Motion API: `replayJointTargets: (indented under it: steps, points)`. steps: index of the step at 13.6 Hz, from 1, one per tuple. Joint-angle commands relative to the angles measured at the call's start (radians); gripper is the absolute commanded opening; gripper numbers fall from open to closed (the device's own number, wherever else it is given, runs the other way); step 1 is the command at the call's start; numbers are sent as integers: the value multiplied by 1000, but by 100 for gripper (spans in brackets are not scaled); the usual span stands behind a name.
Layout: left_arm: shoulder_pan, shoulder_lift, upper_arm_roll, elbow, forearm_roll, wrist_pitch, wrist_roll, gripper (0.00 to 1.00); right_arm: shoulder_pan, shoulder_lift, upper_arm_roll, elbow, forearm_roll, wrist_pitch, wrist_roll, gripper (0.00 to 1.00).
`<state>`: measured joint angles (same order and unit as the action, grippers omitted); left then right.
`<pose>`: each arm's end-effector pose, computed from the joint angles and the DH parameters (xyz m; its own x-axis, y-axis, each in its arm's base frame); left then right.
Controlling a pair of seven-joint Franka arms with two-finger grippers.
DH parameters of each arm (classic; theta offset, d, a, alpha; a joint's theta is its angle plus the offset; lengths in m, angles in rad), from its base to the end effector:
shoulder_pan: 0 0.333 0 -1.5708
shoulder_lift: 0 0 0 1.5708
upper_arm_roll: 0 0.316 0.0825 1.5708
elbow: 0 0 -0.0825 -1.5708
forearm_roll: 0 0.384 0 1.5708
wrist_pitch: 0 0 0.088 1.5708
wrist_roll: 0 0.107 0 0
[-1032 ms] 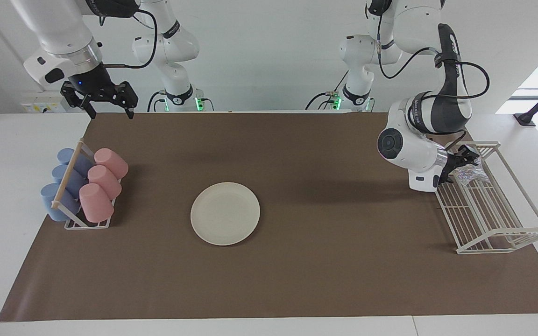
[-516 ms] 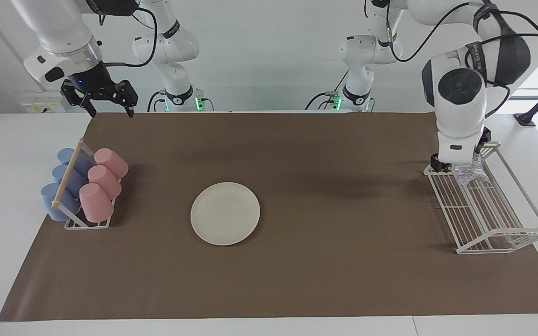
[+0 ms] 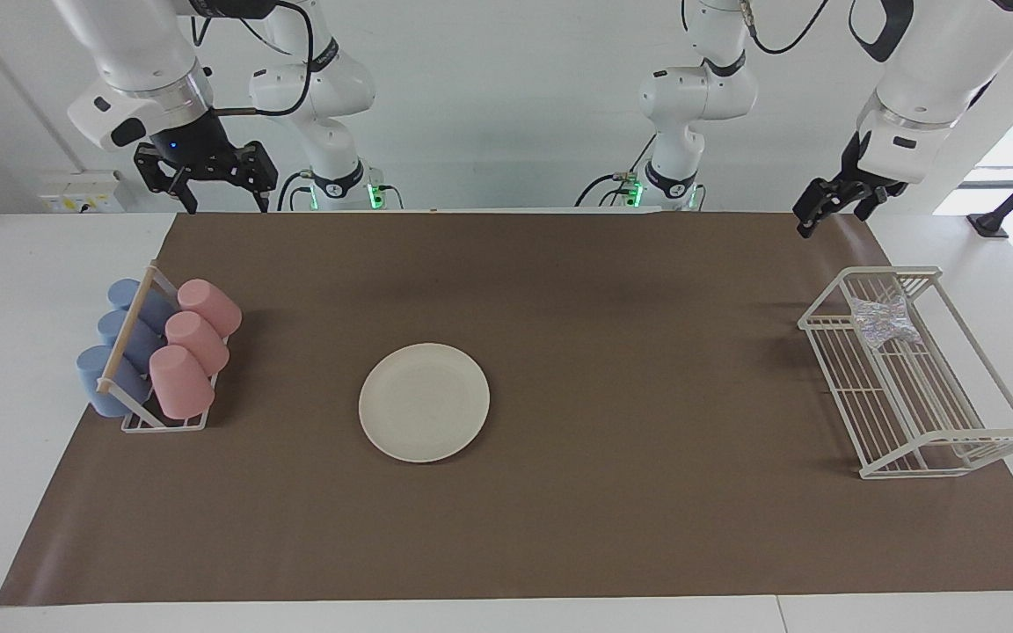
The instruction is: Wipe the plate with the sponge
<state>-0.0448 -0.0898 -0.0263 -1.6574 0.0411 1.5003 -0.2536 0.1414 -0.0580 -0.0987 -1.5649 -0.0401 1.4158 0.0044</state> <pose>0.5172 -0.0328 0.6263 0.9813 0.1845 -0.0542 0.1813 -0.9817 -0.0589 0.5198 0.0157 0.6455 0.9953 0.0326 -0.0910 0.0359 -0.9988 0.0347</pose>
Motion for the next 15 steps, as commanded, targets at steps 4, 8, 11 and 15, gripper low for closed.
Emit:
replayJointTargets:
  steps: [4,8,11,15]
  points:
    - [-27,2,3,-45,-73,84,51,100,-14,-5,-9,8,-10,-47,8,100]
    - [-36,33,2,25,-67,17,82,100,-16,-3,-10,13,-10,-54,6,100]
    - [-36,27,5,19,-73,-2,93,100,-13,-5,-6,13,-12,-61,11,100]
    - [-24,25,0,19,-75,1,94,100,-16,-5,-10,14,-10,-61,3,100]
